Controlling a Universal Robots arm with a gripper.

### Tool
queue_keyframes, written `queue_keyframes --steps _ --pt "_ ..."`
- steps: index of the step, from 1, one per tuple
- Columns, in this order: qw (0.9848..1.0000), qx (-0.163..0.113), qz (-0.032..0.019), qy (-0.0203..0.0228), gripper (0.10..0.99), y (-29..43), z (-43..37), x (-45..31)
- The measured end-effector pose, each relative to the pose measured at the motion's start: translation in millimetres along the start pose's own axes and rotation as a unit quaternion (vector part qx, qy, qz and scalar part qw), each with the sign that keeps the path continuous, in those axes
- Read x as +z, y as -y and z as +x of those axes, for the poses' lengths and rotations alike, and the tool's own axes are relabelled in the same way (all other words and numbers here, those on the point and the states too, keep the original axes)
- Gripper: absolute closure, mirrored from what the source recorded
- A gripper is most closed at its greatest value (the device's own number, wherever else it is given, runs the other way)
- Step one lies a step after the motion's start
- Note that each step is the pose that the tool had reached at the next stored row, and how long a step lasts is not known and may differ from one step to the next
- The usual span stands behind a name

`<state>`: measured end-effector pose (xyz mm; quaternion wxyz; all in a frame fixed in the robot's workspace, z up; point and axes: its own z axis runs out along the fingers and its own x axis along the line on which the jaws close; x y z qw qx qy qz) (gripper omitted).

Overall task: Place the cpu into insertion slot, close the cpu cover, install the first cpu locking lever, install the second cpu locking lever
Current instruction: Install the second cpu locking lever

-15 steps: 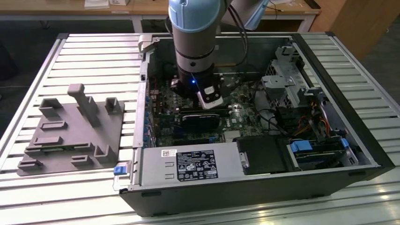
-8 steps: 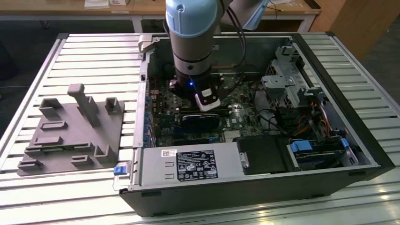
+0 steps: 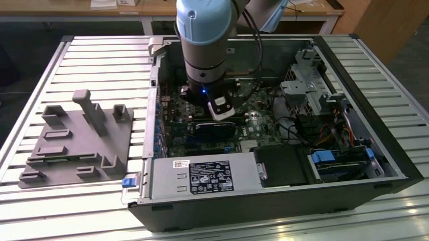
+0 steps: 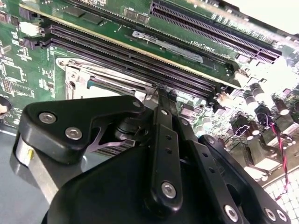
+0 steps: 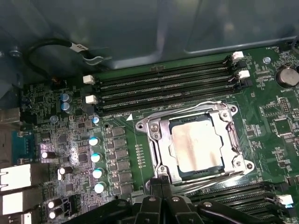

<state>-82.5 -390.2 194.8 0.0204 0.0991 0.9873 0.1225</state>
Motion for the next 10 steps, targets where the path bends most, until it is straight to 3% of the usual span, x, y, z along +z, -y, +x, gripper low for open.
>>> queue_keyframes --steps 4,10 --pt "1.0 0.0 -0.003 0.0003 0.98 -0.2 -0.2 2.3" --pt "1.0 0.0 -0.0016 -0.0001 0.98 -0.2 -0.1 -0.4"
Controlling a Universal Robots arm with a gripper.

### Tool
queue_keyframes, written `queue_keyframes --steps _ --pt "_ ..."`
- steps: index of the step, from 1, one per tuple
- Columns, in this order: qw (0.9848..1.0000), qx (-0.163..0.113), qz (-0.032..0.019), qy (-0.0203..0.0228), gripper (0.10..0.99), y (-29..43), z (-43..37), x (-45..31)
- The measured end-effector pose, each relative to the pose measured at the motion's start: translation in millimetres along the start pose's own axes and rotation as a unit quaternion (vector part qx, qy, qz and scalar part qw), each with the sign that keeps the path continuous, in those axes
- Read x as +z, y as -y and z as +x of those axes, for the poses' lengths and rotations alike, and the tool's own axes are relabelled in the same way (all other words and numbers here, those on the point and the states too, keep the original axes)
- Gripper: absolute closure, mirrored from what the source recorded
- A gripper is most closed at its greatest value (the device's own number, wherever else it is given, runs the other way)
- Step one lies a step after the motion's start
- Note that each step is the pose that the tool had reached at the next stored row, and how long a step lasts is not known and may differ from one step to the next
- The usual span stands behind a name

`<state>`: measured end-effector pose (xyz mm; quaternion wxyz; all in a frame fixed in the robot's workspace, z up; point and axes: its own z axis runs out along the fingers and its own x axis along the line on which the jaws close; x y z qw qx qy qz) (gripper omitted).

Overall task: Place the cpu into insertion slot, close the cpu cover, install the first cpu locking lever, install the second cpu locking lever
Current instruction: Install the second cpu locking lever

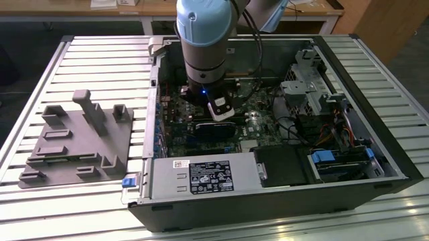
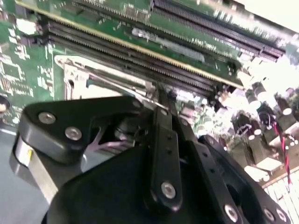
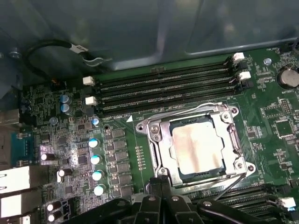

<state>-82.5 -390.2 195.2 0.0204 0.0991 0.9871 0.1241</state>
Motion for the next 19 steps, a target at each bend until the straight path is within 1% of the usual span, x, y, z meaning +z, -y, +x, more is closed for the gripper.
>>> queue_keyframes --steps 3,5,16,19 --pt "1.0 0.0 0.0 0.0 0.98 -1.5 -0.2 -5.5" --pt "1.0 0.0 -0.0001 0.0 0.98 -3.0 -0.4 -11.1" --pt "1.0 0.0 0.0 0.0001 0.98 -12.3 -2.4 -46.2" --pt "1.0 0.0 0.0016 0.0004 0.98 -14.4 -3.0 -54.2"
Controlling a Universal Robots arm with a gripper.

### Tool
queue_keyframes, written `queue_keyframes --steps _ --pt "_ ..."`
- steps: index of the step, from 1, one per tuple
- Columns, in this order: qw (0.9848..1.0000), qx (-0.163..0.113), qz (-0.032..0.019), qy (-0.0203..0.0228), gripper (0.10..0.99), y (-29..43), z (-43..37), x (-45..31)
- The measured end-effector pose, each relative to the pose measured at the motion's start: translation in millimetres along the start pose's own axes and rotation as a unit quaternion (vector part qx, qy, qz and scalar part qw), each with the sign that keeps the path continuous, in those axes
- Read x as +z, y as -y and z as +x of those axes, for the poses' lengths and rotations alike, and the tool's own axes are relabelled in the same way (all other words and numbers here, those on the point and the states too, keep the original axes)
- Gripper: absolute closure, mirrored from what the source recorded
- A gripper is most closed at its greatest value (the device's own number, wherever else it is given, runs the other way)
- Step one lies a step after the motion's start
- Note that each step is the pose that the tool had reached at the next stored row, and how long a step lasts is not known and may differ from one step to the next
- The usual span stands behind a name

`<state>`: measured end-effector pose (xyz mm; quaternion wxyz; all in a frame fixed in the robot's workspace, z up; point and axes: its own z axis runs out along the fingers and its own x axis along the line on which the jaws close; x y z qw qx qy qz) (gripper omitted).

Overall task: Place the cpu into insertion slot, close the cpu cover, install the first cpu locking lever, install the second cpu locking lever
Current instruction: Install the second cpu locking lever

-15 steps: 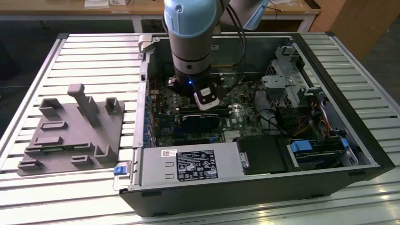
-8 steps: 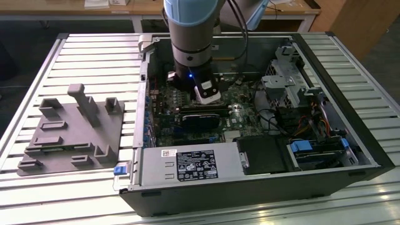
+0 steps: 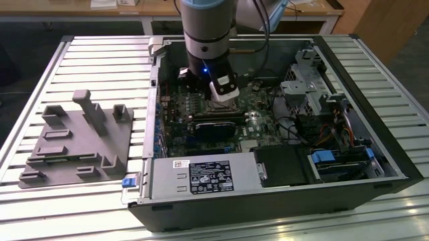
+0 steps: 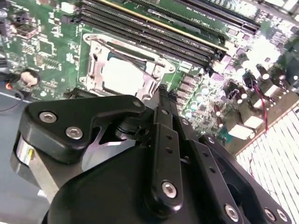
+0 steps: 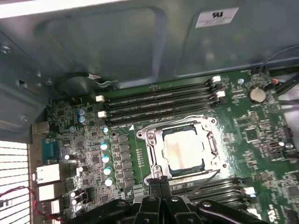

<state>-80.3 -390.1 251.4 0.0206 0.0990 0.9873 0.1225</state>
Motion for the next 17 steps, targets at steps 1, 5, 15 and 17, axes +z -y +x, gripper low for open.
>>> queue_keyframes --steps 1,5,15,17 --pt "1.0 0.0 0.0012 0.0002 0.98 -0.6 -0.3 -2.3" --pt "0.9999 -0.001 0.0125 0.0022 0.98 -2.9 -3.8 -8.4" --pt "0.9998 0.002 0.0209 0.0035 0.98 -3.6 -14.5 -6.8" --pt "0.9998 0.003 0.0209 0.0036 0.98 -2.3 -15.4 -4.7"
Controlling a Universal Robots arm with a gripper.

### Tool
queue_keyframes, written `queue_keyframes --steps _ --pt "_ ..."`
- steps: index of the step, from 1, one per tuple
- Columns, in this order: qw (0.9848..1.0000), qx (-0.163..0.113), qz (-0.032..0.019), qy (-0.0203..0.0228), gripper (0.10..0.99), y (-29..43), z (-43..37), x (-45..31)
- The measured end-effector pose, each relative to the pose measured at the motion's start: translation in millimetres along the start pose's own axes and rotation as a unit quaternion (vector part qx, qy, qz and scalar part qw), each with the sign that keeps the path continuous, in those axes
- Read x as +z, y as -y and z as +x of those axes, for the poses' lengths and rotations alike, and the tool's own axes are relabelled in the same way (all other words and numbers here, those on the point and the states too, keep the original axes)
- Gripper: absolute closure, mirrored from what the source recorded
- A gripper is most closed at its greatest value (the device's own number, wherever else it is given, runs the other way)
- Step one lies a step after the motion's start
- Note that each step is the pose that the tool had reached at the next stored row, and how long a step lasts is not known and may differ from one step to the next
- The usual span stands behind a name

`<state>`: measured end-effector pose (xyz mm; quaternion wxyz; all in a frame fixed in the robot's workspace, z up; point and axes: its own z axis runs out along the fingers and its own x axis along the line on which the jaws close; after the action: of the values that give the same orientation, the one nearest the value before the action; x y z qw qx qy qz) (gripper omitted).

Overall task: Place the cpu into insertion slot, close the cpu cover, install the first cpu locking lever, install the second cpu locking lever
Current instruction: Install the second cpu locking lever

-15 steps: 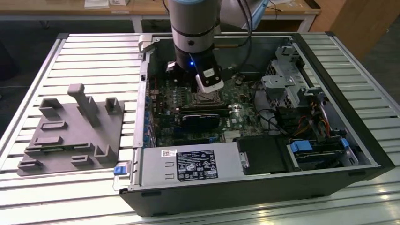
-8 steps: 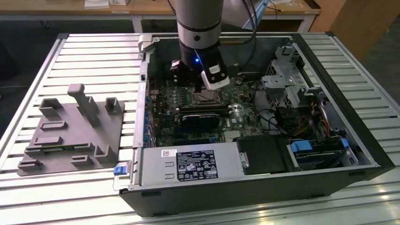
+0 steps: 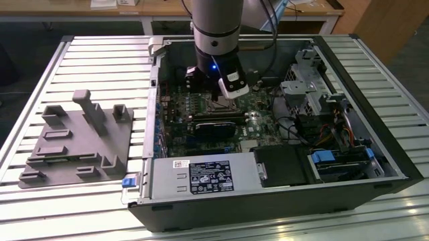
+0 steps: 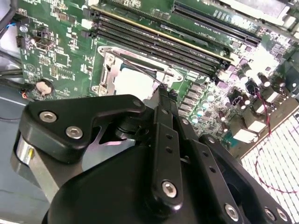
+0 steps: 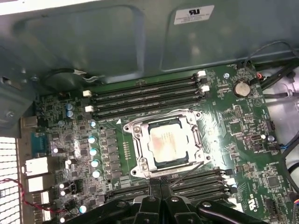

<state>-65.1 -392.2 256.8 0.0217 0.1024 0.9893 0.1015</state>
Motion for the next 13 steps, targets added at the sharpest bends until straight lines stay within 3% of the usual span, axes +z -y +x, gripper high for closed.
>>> queue_keyframes --steps 13 --pt "1.0 0.002 0.0012 -0.0049 0.98 6.9 -2.9 19.8"
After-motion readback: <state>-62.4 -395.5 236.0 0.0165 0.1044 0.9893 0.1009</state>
